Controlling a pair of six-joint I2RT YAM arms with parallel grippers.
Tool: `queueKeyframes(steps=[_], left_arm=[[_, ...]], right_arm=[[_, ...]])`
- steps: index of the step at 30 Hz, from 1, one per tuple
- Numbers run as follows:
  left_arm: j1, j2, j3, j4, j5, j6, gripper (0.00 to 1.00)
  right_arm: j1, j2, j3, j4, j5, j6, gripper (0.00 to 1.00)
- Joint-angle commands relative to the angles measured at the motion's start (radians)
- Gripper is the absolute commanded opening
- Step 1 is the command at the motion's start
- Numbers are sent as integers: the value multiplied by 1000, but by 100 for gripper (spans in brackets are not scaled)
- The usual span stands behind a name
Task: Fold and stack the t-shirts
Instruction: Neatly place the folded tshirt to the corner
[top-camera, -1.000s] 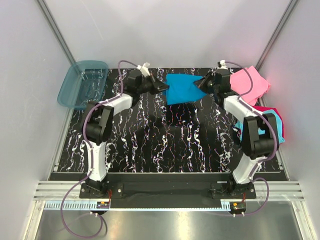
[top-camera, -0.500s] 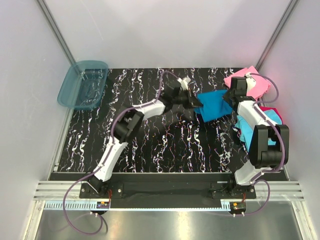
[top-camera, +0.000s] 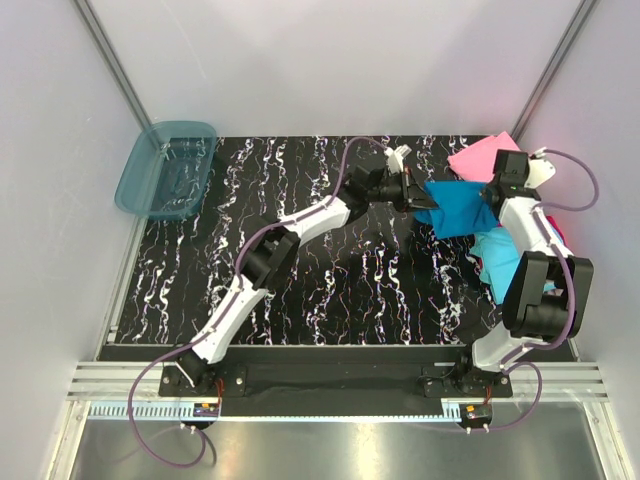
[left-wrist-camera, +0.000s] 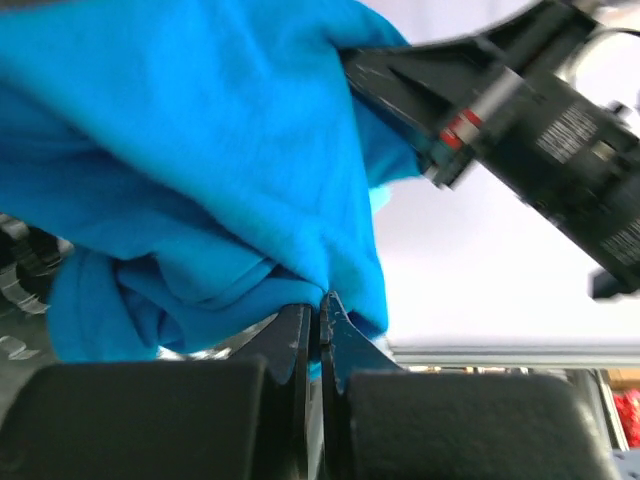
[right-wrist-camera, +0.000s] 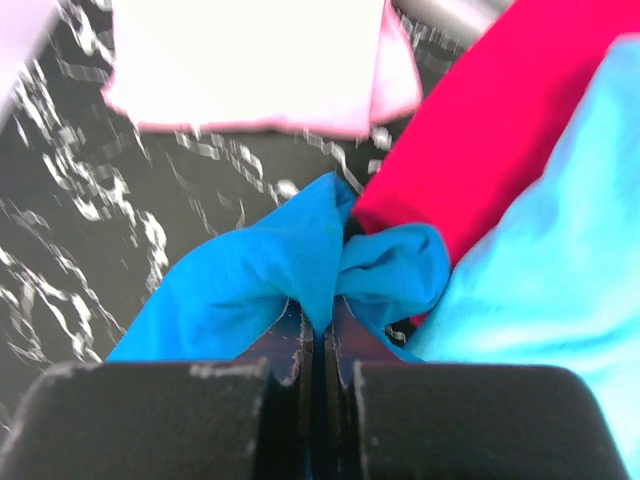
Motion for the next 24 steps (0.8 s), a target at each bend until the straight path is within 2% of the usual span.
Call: queueKeyframes(steps=[1,7,12,16,19,21,22,23,24], left_arm=[[-27,36,48,77,119,-98,0],[-69,78,-37,192,139,-177,0],[-86,128,-44,185,139,-178,7],[-98,169,-24,169,133,-177,21],[-106,158,-80,204,127,-182,32],[-107,149,-116,223,125,-182,38],[-109,135,-157,241,122,-182,40],[-107,128,-177,247,121,-177,42],[-107,119,-195,249,119,-165,43]], right_arm=[[-80,-24,84,35,106,33,0],[-195,2,44,31,77,134,0],[-220,45,13,34,45,199,0],[-223,88,-10,38,7,223,0],[-223,123,-19,38,-26,245,0],[-229,140,-27,38,-52,263,5],[-229,145,-27,40,-59,266,10],[-229,151,-25,38,-79,262,20],[-229,151,-23,40,-93,257,24]])
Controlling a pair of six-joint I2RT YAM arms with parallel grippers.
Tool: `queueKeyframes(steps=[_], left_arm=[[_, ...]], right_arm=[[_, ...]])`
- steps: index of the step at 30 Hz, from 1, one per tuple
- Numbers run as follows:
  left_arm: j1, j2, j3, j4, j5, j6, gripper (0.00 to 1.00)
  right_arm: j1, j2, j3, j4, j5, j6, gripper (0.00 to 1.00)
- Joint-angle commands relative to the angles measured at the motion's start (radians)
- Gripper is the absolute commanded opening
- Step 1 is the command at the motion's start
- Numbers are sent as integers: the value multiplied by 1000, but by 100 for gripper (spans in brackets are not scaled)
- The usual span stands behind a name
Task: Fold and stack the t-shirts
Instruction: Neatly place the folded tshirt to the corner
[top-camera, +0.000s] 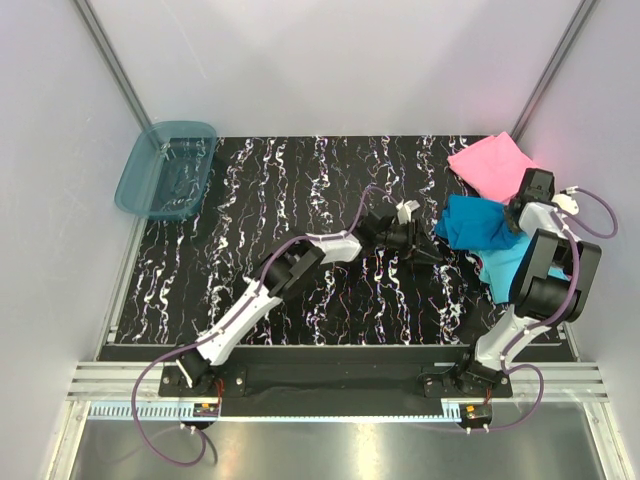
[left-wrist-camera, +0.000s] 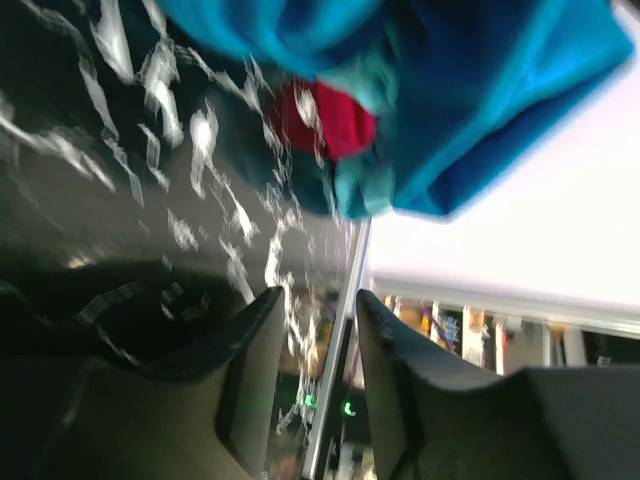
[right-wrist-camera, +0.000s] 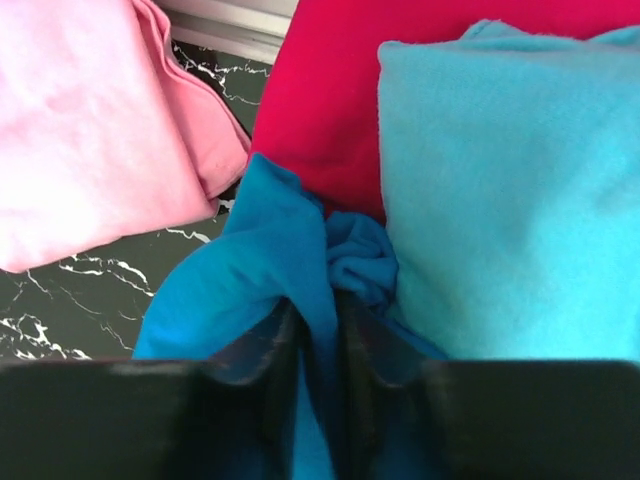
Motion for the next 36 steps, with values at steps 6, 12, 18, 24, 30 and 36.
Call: queueKeyframes(steps=[6,12,18,24,30,36], left_arm=[[21,-148,-193,66,1,74,44],[73,-285,-282,14,-40,154,44],[148,-505,-263,-271,-143,362,44],[224,-657,-141,-630,-352,653,48],[272,-887,-191,-787,-655,915,54],[298,-1082,-388,-775,-926,1002,57]], right_arm=[[-7,-56,-10,63,-81,2,66],[1,-143,-4,100,-147,-7,68],[48,-220,46,97,-196,-38,68],[126,-283,157,70,-296,-116,70],[236,-335,133,150,-439,-219,71],[359,-384,-19,341,-627,-239,76]])
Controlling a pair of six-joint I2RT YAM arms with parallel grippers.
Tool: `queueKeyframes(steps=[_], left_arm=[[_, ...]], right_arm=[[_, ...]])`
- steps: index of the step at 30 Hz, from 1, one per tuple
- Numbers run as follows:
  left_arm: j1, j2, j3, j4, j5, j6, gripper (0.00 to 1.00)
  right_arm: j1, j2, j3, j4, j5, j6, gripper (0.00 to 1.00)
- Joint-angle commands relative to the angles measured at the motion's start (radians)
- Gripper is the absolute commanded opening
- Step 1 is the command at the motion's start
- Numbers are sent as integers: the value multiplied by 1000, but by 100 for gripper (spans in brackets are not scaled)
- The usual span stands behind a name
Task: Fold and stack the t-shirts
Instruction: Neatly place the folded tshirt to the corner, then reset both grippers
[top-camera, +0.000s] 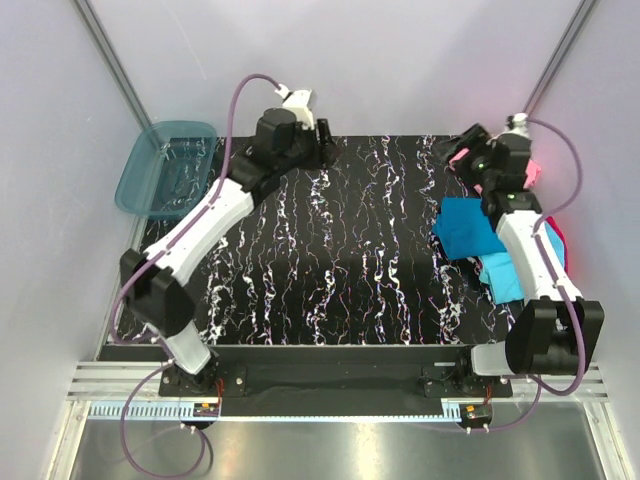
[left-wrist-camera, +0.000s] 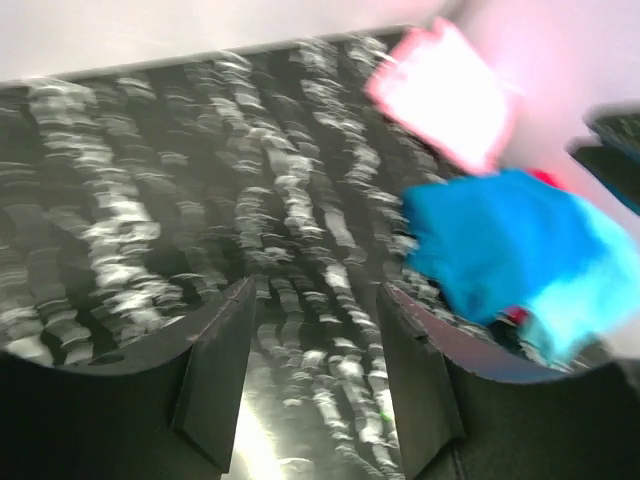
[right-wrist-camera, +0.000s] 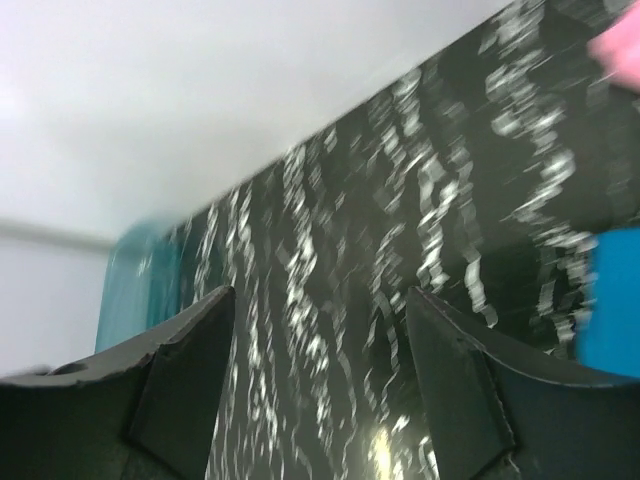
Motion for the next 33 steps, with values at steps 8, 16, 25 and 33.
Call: queueKeyframes(steps=[8,16,25,33], left_arm=[[51,-221,-329,10,-323,127,61],[73,-359,-506,104,-387,145,64],[79,-397,-612,116,-309,-96,65],[71,-459,-822,344,-305,-160,65]], right_arm=[[356,-31,-226,137,-10,-138,79],[452,-58,-332,121,105,-221,80],[512,-12,-414,212,101,-204,80],[520,-23,-433,209,164,-225,82]])
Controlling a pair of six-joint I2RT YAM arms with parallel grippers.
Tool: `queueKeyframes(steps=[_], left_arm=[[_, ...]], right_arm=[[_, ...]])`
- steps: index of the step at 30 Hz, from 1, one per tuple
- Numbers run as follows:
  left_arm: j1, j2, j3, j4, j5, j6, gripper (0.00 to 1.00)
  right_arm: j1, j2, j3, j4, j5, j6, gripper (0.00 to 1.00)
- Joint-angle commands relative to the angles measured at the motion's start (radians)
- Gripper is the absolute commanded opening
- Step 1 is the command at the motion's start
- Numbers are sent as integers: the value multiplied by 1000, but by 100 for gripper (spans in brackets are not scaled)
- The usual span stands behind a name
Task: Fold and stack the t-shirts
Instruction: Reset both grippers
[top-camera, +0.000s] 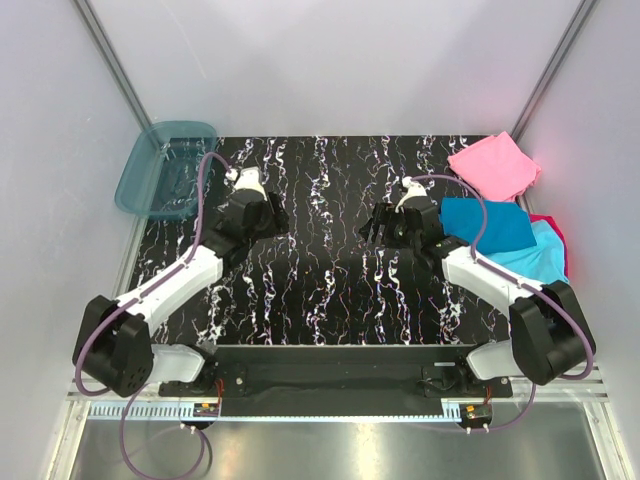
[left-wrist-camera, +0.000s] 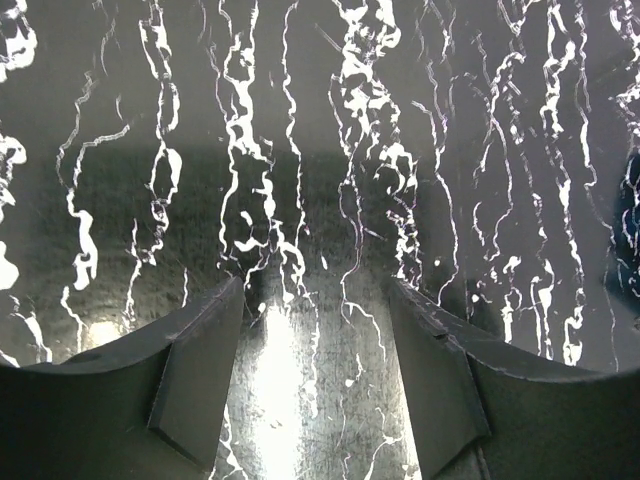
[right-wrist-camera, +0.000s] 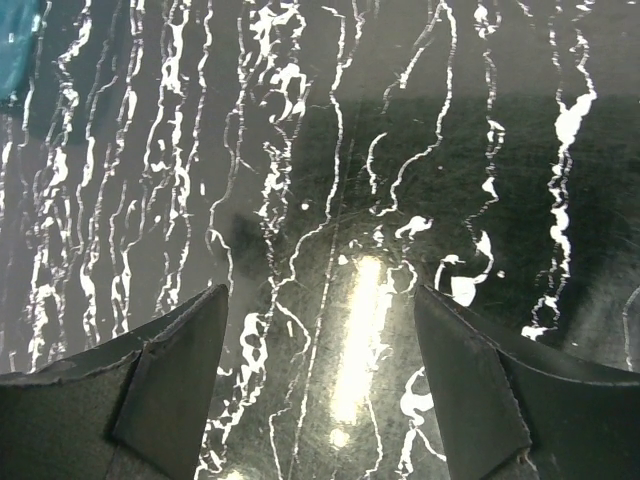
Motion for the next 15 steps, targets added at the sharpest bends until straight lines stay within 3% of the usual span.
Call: queueKeyframes(steps=[1,7,15], left_arm=[[-3,-20,4,165,13,-35,64],[-7,-4,4,154,38,-74,64],[-115,35,-110,289,4,-167,63]], right_arm=[[10,-16,-2,45,62,-28,82],[12,-41,-16,54,64,-19,84],[12,-44,-55,138,-7,69,88]])
